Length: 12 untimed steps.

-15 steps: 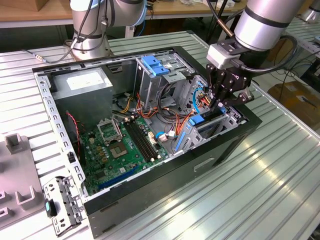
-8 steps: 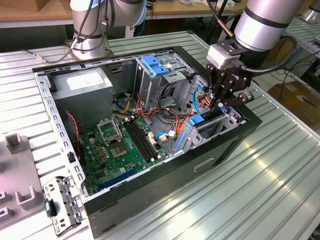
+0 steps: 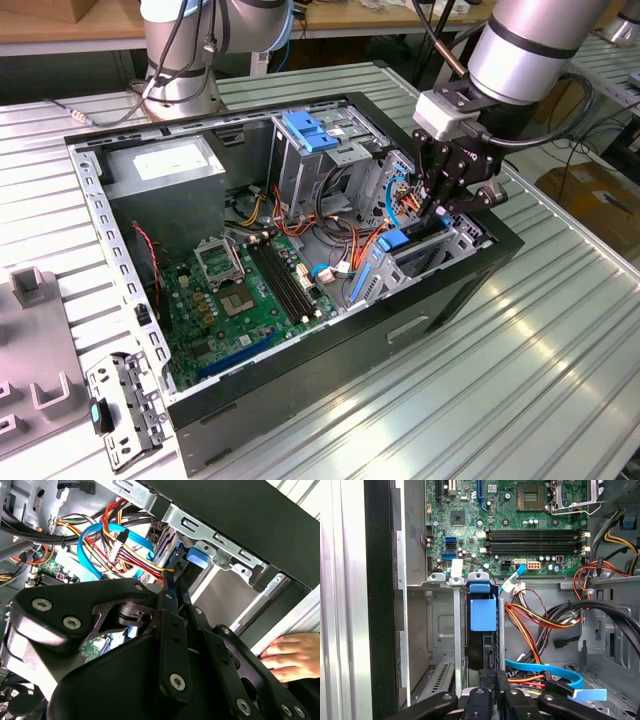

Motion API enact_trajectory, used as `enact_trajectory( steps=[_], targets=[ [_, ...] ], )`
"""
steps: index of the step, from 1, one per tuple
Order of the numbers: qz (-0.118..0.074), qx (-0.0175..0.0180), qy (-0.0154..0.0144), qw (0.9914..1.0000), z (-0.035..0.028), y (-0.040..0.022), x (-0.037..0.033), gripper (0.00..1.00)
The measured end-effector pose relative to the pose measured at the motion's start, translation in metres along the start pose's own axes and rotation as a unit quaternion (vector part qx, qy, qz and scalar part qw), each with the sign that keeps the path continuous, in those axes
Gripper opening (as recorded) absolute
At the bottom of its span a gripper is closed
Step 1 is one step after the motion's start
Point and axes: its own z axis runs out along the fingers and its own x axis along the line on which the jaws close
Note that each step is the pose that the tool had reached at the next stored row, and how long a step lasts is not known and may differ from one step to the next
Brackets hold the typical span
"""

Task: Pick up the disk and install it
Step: 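Insert the first disk wire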

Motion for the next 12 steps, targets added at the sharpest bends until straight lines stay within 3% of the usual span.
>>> enact_trajectory(
  steps=[2, 8, 10, 12],
  targets=[
    [0.0, -0.0001, 0.0003, 1.0, 0.0028, 0.0001, 0.0, 0.16],
    [0.0, 0.0, -0.0004, 1.0, 0.0036, 0.0001, -0.0001, 0.16],
    [0.0, 0.0002, 0.0, 1.0, -0.0024, -0.0001, -0.0001, 0.24],
    [0.0, 0.0002, -0.0001, 1.0, -0.0031, -0.0001, 0.0, 0.24]
  ],
)
